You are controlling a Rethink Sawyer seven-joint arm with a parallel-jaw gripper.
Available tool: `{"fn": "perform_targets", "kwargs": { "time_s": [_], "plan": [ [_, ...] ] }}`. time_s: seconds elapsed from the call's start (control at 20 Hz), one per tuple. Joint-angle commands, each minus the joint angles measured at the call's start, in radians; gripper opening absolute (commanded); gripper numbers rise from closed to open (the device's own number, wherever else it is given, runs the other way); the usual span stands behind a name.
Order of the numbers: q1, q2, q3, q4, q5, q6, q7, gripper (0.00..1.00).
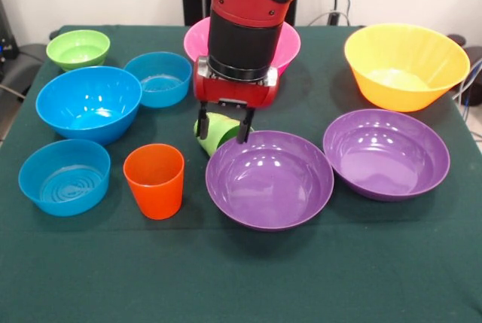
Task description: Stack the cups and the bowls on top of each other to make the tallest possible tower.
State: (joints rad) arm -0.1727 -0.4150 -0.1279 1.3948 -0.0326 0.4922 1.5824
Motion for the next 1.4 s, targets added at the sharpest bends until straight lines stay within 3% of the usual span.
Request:
{"fn": "perform_targets", "kwargs": {
  "time_s": [0.05,0.3,0.65,1.15,1.4],
  "plan": [
    [0.013,0.093,0.046,0.002,-0.051,-0.085,0.115,1.0],
    [0.053,0.157,-0.018,-0.029,-0.052,-0.034,0.134,1.0],
    [0.074,0.193,-0.061,0.001,-0.052,-0.049,0.133,1.0],
    [0.009,0.173,0.032,0.047,-0.023,-0.083,0.081,1.0],
    [0.007,0.141,0.051,0.061,-0.011,-0.042,0.075,1.0]
  ]
}}
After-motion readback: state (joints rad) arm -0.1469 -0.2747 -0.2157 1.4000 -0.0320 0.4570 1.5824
